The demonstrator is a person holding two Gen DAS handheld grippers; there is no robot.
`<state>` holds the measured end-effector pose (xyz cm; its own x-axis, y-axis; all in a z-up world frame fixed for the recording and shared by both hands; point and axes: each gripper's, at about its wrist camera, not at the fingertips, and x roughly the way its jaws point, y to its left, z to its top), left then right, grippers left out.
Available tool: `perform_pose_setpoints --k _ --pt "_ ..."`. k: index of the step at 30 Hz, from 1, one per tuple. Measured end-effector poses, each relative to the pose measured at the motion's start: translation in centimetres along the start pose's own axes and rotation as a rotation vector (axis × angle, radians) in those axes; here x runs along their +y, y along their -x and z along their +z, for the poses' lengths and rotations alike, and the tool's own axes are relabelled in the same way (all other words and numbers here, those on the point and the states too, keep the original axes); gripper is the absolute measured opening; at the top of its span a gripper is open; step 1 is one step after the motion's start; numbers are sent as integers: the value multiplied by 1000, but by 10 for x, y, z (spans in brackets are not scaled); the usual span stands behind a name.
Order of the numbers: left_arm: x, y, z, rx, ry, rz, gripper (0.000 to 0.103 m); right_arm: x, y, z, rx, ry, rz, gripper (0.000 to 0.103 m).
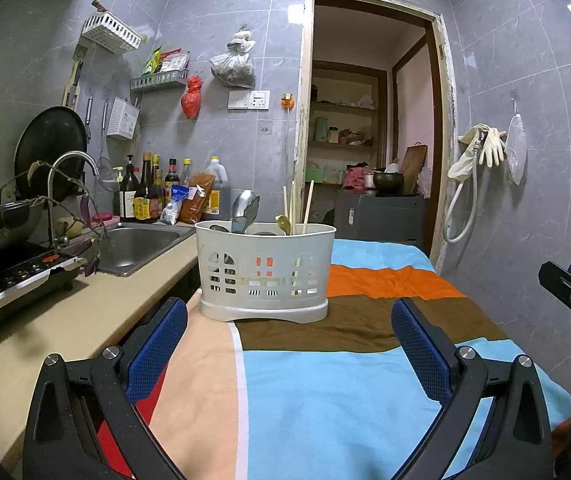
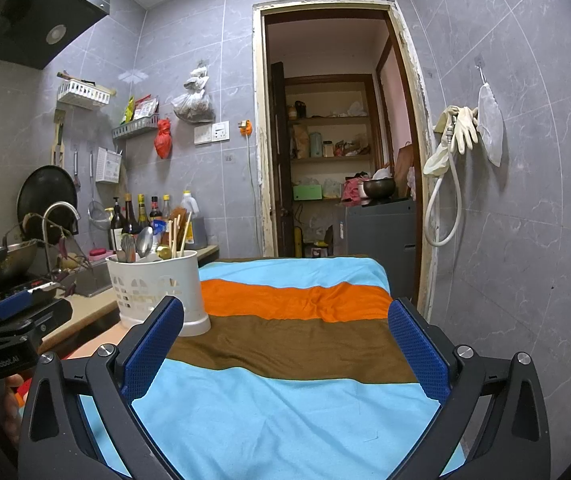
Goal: Organize utensils
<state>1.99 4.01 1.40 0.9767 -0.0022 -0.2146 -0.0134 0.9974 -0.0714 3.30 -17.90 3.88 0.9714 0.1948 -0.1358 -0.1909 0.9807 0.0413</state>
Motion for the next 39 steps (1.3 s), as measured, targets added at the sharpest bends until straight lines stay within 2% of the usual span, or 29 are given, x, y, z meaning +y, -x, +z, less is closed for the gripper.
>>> perform_pose_setpoints --k 39 --pt "4 1 0 2 -4 0 100 -1 0 1 1 1 0 103"
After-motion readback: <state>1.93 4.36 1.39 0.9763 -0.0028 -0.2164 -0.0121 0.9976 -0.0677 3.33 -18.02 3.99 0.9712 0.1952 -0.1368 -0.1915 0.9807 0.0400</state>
